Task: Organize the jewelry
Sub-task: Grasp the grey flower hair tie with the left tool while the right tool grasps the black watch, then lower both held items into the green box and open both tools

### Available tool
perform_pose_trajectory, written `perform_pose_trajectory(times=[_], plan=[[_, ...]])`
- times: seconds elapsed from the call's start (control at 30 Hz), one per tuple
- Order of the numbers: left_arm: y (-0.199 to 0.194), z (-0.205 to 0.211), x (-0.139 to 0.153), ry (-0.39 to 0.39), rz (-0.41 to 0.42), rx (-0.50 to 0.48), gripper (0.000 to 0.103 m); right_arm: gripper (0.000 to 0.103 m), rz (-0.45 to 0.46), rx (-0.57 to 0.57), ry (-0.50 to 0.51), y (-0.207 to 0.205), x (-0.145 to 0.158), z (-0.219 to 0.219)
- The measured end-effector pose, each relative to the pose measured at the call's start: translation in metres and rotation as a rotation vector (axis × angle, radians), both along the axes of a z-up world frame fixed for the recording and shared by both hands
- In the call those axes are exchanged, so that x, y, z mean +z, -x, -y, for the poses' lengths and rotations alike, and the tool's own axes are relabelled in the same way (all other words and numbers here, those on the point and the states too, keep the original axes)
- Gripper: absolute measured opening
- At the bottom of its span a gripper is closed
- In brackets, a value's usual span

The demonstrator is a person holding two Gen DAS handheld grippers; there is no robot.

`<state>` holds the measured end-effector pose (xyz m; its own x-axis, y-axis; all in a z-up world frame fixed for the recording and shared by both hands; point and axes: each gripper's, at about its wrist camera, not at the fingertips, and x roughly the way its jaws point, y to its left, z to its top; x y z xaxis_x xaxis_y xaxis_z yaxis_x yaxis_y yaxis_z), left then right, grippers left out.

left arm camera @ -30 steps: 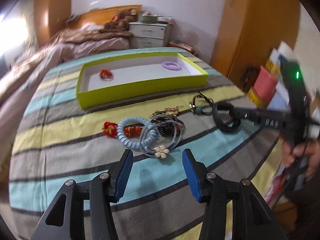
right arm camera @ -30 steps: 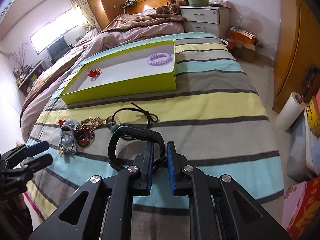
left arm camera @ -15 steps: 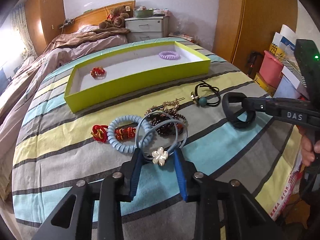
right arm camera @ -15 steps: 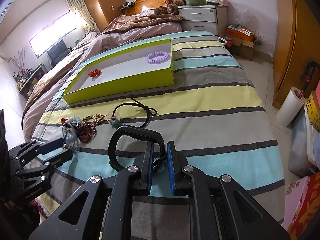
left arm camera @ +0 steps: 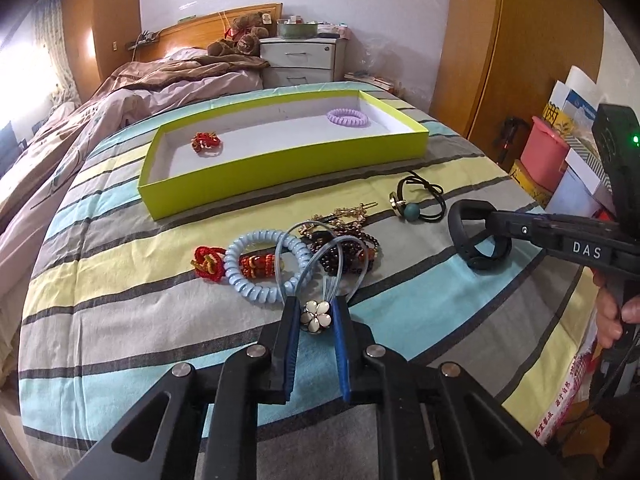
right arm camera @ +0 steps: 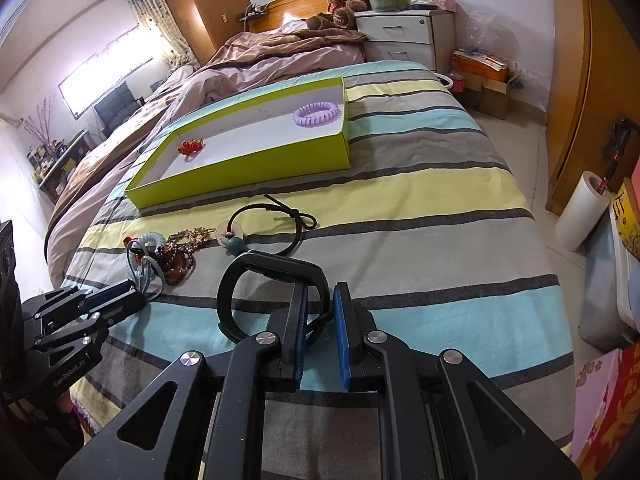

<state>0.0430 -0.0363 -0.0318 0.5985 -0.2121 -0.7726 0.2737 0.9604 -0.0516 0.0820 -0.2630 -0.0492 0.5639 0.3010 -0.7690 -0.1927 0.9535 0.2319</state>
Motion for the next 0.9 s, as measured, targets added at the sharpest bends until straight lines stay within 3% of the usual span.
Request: perform_pose_trajectory(times=[0.5, 0.9], plan=[[0.009, -0.014, 0.022, 0.024, 0.054, 0.033, 0.016, 0.013, 0.030, -0.003, -0.010, 0.004, 0.012, 0.000], [0.013, -0.026, 0.055, 0.065, 0.117, 0.038, 0.016, 0.013, 0.085, -0.001, -0.018, 0.007, 0.034, -0.003]])
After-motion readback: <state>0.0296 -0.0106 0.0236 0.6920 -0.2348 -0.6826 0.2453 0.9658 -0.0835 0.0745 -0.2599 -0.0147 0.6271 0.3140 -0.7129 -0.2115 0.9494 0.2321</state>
